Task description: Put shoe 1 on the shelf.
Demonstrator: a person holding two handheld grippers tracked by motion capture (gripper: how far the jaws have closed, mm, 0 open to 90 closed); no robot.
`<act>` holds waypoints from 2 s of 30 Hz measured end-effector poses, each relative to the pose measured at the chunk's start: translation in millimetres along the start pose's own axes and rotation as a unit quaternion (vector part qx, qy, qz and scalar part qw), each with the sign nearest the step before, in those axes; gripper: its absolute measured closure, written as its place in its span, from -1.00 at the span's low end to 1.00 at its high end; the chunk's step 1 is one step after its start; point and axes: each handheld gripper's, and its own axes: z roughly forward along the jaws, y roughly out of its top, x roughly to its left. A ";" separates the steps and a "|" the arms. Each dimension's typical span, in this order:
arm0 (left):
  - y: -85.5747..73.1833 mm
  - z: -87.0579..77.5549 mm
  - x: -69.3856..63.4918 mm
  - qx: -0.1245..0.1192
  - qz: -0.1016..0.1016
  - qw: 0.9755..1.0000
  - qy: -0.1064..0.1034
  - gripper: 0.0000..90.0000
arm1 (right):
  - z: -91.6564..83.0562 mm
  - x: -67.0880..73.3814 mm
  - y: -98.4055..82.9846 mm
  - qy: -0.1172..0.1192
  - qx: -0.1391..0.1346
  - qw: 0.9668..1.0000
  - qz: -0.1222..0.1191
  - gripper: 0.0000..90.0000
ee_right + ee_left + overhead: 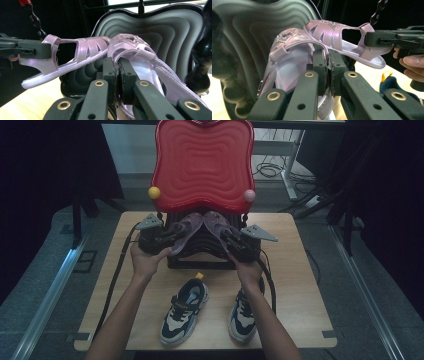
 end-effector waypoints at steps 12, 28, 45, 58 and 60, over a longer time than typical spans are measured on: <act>-1.3 7.5 3.1 -0.021 0.010 1.000 0.016 0.89 | 15.8 7.2 -6.7 -0.013 -0.020 1.000 0.000 0.89; -3.3 22.7 5.8 -0.056 0.005 0.998 0.034 0.88 | 34.2 9.8 -9.4 -0.027 -0.042 0.999 -0.002 0.89; -10.3 40.0 10.4 -0.077 0.033 0.995 0.062 0.86 | 55.8 7.2 -15.1 -0.055 -0.067 0.996 -0.006 0.89; -37.3 51.8 5.4 -0.040 0.052 0.997 0.051 0.76 | 56.4 7.7 -33.7 -0.060 -0.025 0.997 -0.045 0.80; -37.8 51.4 6.9 -0.033 0.053 0.997 0.050 0.75 | 56.6 8.0 -33.6 -0.060 -0.025 0.997 -0.046 0.80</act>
